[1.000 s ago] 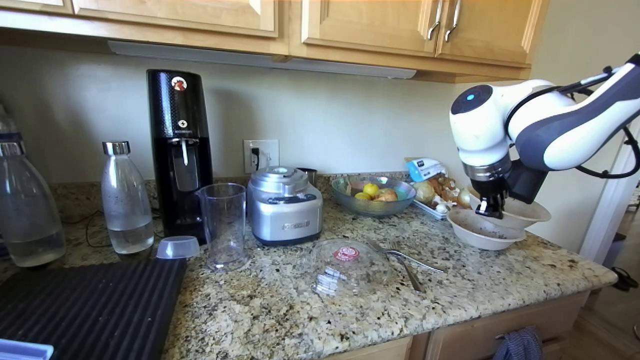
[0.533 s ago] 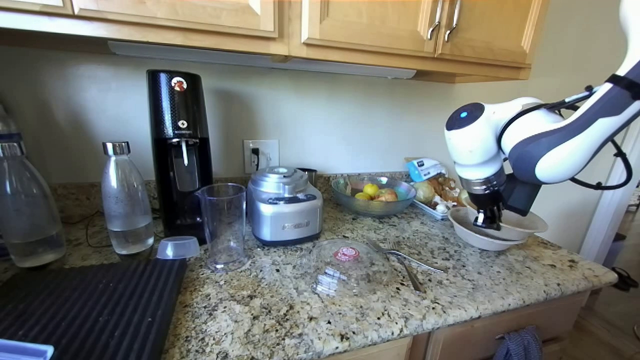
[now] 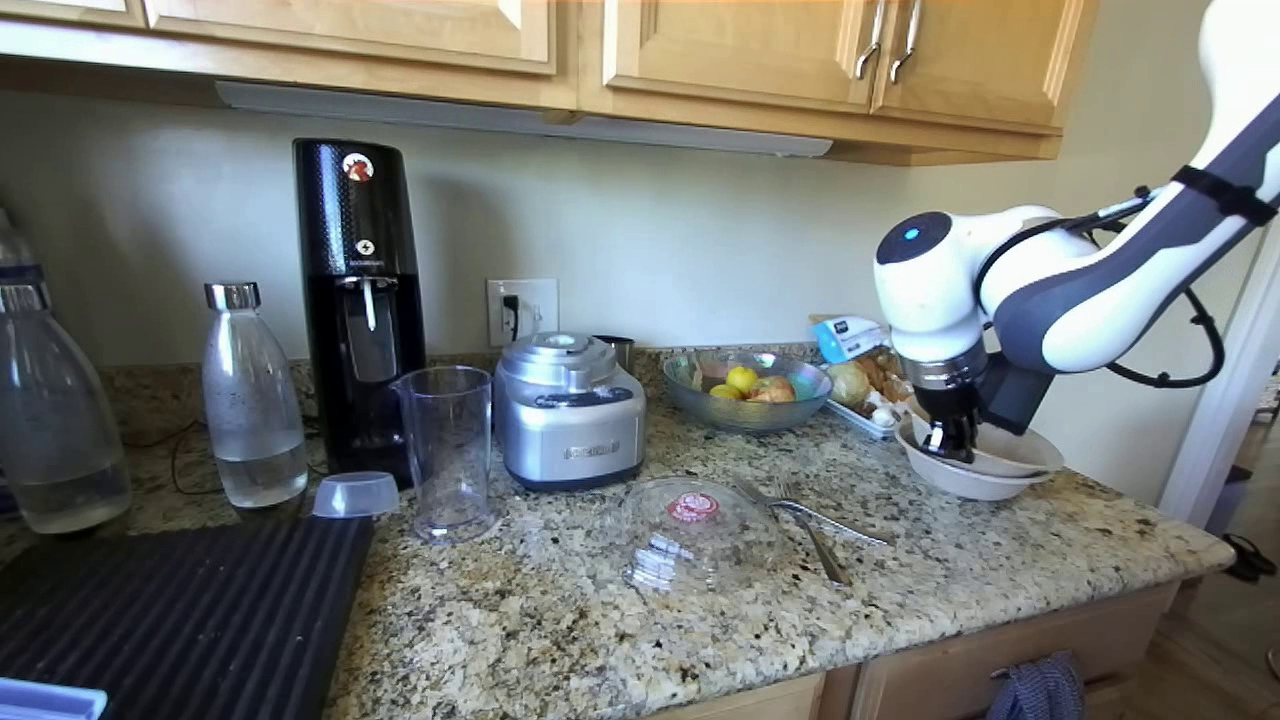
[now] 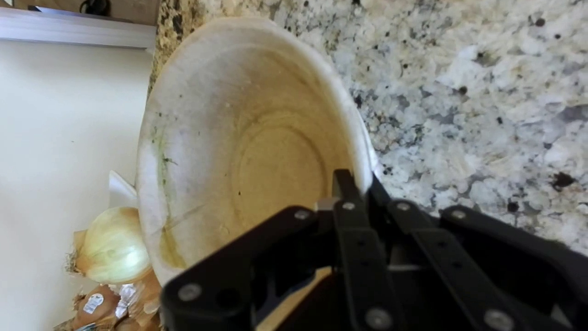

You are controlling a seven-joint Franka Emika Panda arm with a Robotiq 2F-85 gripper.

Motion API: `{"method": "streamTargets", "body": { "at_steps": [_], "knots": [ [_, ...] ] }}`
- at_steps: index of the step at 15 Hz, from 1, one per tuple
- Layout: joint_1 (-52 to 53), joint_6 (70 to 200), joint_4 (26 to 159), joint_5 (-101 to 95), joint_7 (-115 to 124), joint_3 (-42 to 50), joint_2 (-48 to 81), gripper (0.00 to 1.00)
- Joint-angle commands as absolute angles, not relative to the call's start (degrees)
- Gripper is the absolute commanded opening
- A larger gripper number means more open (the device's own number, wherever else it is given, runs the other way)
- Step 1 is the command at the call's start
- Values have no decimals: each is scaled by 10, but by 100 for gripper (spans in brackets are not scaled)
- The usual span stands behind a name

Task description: Pick the bowl on the left, put it in the bowl on the right then put both forks inside the bowl

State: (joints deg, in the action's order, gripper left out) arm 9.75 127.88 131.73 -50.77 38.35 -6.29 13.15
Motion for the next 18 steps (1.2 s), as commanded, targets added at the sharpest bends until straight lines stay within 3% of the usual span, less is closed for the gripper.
{"method": "streamTargets", "body": {
  "at_steps": [1, 5, 6, 7, 16, 18],
  "knots": [
    [102, 1289, 1302, -533, 391, -54, 151, 7],
    [104, 1279, 1290, -550, 392, -49, 169, 11],
    [104, 1276, 1288, -551, 393, -48, 171, 33],
    [104, 1274, 1287, -552, 394, -47, 171, 34],
    [110, 1266, 1306, -532, 385, -58, 117, 92],
    [107, 1274, 1310, -515, 377, -64, 104, 99]
  ]
}}
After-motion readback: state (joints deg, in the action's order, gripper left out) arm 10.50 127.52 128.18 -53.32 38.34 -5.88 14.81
